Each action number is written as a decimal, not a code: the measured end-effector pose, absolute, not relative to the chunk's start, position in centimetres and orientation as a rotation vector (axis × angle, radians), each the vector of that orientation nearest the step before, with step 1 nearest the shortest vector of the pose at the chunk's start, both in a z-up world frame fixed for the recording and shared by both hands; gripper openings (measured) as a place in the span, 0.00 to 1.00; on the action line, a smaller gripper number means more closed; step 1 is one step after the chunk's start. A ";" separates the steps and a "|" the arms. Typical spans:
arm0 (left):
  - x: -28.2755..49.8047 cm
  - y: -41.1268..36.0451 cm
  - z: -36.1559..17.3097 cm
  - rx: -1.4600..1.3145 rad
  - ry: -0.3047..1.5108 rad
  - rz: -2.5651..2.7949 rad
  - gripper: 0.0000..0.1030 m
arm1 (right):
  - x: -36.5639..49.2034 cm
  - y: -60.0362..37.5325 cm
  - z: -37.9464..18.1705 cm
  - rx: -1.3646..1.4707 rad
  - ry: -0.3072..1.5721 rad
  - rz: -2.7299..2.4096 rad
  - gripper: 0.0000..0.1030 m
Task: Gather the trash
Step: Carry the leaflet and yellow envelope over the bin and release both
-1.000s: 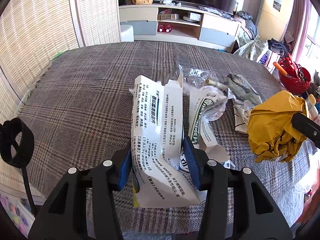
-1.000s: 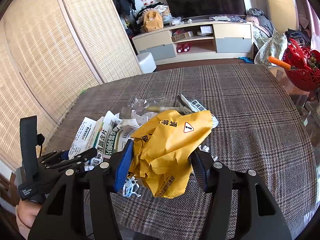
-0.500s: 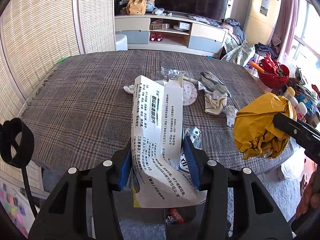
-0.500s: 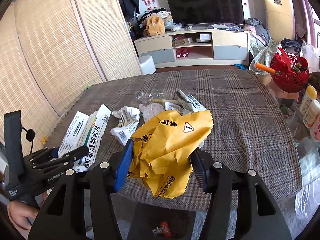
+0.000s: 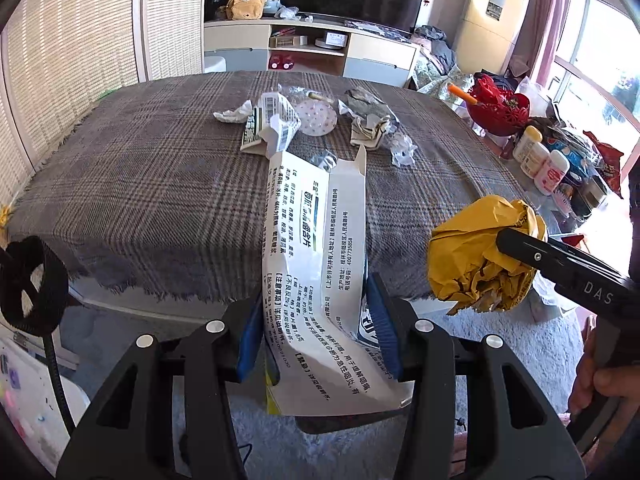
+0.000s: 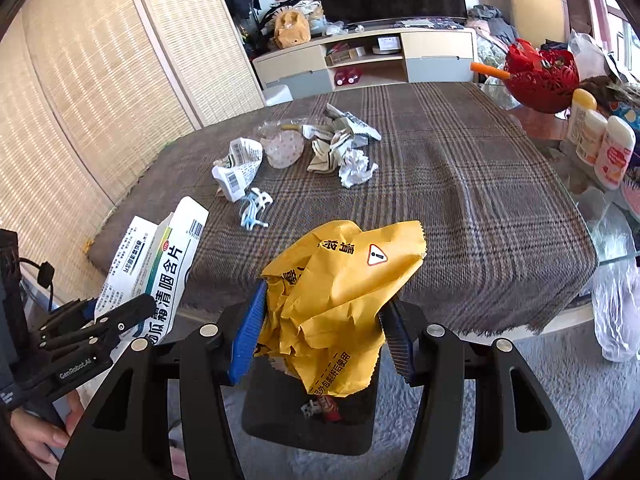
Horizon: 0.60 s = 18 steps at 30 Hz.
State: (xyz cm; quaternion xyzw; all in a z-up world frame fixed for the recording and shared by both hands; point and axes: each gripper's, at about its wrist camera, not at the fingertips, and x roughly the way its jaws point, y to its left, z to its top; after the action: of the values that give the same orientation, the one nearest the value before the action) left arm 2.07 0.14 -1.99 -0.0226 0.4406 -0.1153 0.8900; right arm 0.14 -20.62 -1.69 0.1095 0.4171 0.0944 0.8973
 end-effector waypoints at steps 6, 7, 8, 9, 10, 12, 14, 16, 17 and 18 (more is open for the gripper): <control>-0.2 -0.7 -5.7 -0.088 0.970 -0.259 0.45 | -1.4 -20.4 -5.4 0.254 0.931 0.190 0.55; -0.6 -0.9 -6.8 -0.097 0.984 -0.264 0.45 | -1.6 -20.3 -6.1 0.255 0.943 0.189 0.55; -0.9 -1.0 -7.5 -0.106 0.998 -0.269 0.45 | -1.8 -20.1 -6.6 0.254 0.953 0.188 0.55; -1.1 -1.1 -8.2 -0.118 1.012 -0.275 0.45 | -1.9 -20.0 -7.1 0.253 0.963 0.186 0.55; -1.4 -1.2 -9.2 -0.127 1.028 -0.284 0.45 | -2.1 -19.9 -7.8 0.252 0.974 0.182 0.55; -1.9 -1.8 -10.7 -0.114 1.052 -0.289 0.45 | -2.5 -19.8 -9.2 0.262 1.001 0.177 0.55; -2.1 -2.3 -11.9 -0.097 1.070 -0.297 0.45 | -2.6 -19.7 -10.9 0.283 1.034 0.177 0.55; -2.1 -2.7 -13.1 -0.079 1.091 -0.302 0.45 | -2.5 -19.4 -12.1 0.284 1.056 0.172 0.55; -2.0 -2.9 -13.7 -0.069 1.097 -0.302 0.45 | -2.5 -19.3 -12.7 0.276 1.063 0.165 0.55; -1.9 -3.1 -14.4 -0.055 1.110 -0.300 0.45 | -2.5 -19.1 -13.2 0.265 1.068 0.156 0.55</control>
State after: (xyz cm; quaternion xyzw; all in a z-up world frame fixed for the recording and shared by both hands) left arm -1.90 -3.06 -14.41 -0.0262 0.5247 -0.1421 0.8389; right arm -2.49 -19.10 -13.23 0.1258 0.5071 0.0738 0.8495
